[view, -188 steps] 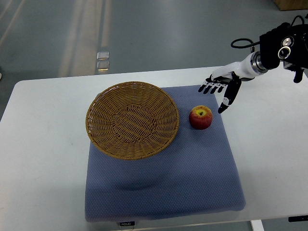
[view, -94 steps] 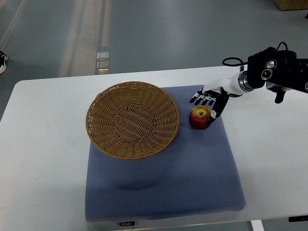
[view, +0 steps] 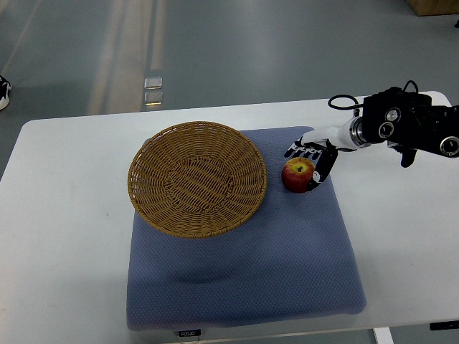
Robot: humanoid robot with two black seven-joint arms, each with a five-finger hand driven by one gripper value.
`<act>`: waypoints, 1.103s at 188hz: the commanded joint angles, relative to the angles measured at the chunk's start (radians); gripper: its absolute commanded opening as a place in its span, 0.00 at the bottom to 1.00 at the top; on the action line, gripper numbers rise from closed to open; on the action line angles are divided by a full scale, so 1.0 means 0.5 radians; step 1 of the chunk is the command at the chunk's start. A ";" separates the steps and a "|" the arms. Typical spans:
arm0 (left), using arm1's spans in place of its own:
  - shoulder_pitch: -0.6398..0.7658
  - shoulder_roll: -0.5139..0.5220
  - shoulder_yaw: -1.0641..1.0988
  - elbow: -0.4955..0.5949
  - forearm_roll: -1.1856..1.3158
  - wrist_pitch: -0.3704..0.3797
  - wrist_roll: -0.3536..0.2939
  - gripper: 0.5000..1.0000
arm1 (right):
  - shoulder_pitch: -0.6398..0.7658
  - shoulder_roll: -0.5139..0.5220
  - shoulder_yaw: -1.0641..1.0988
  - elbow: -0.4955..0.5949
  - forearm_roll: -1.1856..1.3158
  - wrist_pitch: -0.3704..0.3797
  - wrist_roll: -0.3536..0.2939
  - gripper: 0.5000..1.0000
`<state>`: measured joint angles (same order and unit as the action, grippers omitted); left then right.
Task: Place red apple in basket with right hand
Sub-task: 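Close the right hand fingers around the red apple, then lift the apple with the right hand and carry it over the basket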
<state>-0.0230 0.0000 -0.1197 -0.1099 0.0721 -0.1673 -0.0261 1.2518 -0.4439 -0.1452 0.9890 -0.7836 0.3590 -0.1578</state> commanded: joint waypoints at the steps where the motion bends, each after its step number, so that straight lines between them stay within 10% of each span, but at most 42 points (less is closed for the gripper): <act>1: 0.000 0.000 0.000 -0.001 0.000 0.000 0.000 1.00 | -0.022 0.013 -0.001 -0.002 -0.016 -0.034 0.003 0.85; 77: 0.000 0.000 0.000 -0.001 0.000 0.000 0.000 1.00 | -0.071 0.050 -0.001 -0.021 -0.086 -0.117 0.006 0.77; 130: 0.000 0.000 0.000 0.002 0.000 0.000 0.000 1.00 | -0.080 0.047 -0.001 -0.033 -0.163 -0.123 0.018 0.21; 207: 0.000 0.000 0.000 -0.001 0.000 0.000 0.000 1.00 | 0.126 -0.115 0.005 -0.005 -0.166 0.064 0.018 0.22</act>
<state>-0.0230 0.0000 -0.1196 -0.1100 0.0721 -0.1670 -0.0261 1.2653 -0.4682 -0.1435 0.9762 -0.8665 0.3402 -0.1481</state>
